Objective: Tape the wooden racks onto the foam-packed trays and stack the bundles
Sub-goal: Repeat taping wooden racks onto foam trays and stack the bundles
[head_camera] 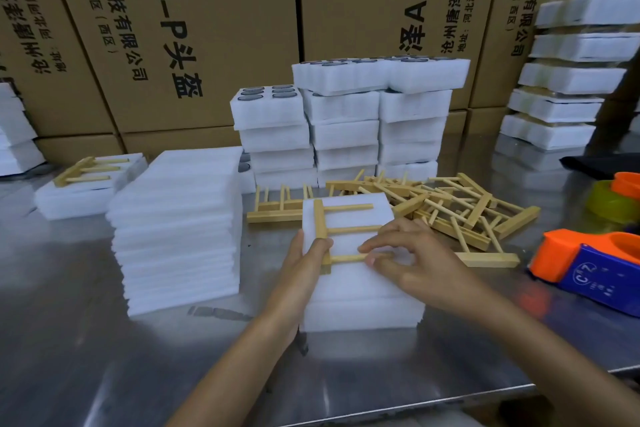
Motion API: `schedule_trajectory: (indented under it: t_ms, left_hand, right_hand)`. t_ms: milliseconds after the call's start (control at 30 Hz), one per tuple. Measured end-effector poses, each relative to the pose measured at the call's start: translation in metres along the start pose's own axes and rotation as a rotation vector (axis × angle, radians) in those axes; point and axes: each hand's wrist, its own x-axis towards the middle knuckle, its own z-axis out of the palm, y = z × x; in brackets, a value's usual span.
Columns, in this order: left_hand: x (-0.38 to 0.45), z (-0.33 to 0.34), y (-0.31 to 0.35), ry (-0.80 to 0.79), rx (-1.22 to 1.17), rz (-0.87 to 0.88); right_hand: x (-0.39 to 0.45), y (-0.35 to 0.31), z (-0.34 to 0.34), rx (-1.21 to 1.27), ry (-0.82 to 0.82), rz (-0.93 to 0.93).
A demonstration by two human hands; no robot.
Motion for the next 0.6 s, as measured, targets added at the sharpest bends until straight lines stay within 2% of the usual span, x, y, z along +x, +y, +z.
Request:
schedule_trajectory:
  t_ms: [133, 200, 300, 367, 433, 467, 533, 600]
  left_hand:
    - [0.003, -0.002, 0.0, -0.012, 0.017, 0.006]
    - [0.004, -0.001, 0.0, -0.014, 0.018, -0.008]
    - [0.005, 0.001, 0.0, 0.002, 0.009, -0.006]
    - [0.005, 0.001, 0.002, 0.013, 0.034, 0.013]
    - [0.004, 0.0, 0.006, 0.044, 0.129, 0.097]
    - [0.004, 0.0, 0.01, 0.065, 0.208, 0.171]
    - [0.002, -0.001, 0.02, 0.114, 0.347, 0.321]
    - [0.003, 0.002, 0.03, 0.155, 0.431, 0.397]
  right_hand:
    - [-0.003, 0.018, -0.023, -0.026, 0.116, 0.034]
    - [-0.01, 0.041, -0.045, -0.268, 0.186, 0.066]
    - [-0.032, 0.084, -0.078, -0.623, 0.267, 0.284]
    - [-0.051, 0.109, -0.096, -0.755, 0.473, 0.436]
    - [-0.066, 0.126, -0.112, -0.832, 0.635, 0.584]
    - [-0.071, 0.132, -0.118, -0.829, 0.65, 0.654]
    - [-0.077, 0.139, -0.124, -0.795, 0.606, 0.724]
    - [-0.075, 0.139, -0.125, -0.733, 0.581, 0.712]
